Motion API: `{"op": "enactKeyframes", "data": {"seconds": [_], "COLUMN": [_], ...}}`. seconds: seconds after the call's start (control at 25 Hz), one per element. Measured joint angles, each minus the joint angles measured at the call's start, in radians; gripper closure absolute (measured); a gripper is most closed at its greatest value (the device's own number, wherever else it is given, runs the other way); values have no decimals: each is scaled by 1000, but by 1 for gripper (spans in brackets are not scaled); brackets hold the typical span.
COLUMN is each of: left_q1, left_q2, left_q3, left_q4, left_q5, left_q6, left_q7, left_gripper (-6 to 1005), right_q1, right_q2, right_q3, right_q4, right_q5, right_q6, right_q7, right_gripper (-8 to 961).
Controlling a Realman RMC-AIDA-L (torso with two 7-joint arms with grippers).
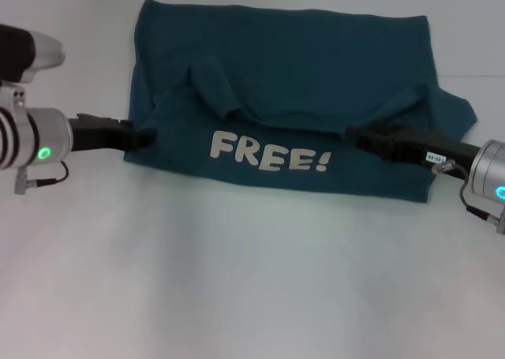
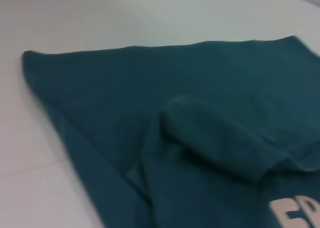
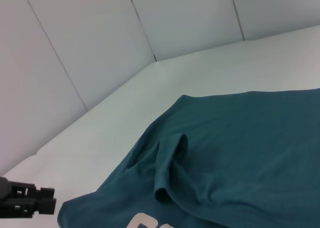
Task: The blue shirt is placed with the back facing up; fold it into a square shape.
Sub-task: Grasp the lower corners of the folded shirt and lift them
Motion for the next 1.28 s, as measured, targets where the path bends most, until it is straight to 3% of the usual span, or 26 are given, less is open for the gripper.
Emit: {"op": "enactKeyframes", "data": {"seconds": [0.28,1.08,1.28], "left_q1": [-45,-31,-31], "left_q2": [10,11,9], "left_q3": [1,-6,-2], "left_q4": [-134,-144,-167], "left_q5": [3,5,6], "left_q6": [-116,-162,-188], "left_q7": [10,9,10], "left_gripper": [522,511,455], "right_q1": [1,12,12], "right_q2": [-1,0,0], "right_q3": [9,11,12], "right_q4": [15,15,16], "right_q5": [10,10,11], "right_q6": [10,30,44], "right_q7": [-17,-20,-19], "right_gripper": [312,313,313]}}
